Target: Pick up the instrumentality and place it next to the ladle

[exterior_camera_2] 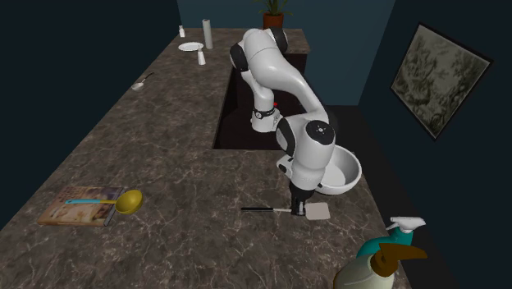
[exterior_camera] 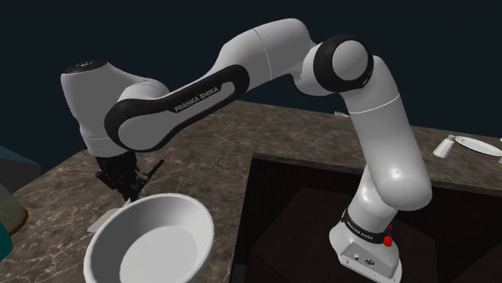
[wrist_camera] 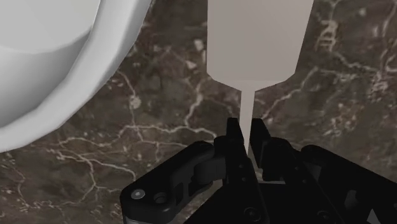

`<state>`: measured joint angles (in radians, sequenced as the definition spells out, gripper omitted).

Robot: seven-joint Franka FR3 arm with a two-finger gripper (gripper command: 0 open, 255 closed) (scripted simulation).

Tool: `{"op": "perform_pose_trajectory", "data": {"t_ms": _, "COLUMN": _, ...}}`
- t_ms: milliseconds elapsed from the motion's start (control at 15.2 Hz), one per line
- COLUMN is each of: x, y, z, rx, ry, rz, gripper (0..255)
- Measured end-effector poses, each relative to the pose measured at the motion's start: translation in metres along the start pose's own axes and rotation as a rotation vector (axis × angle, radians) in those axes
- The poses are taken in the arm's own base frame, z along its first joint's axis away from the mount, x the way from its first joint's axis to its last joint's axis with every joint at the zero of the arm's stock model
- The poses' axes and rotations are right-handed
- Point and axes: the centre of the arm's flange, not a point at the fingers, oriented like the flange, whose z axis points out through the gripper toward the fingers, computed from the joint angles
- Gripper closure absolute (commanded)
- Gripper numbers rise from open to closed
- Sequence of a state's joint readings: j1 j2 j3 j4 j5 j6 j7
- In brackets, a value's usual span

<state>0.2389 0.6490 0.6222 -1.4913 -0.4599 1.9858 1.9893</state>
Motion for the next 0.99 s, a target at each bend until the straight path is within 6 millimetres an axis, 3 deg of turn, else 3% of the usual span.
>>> {"op": "perform_pose_trajectory", "data": {"t_ms": 990, "x": 0.005, "y": 0.001, "z": -0.077, "rx": -0.001, "ry": 0.000, "rz": 0.000, "gripper": 255}}
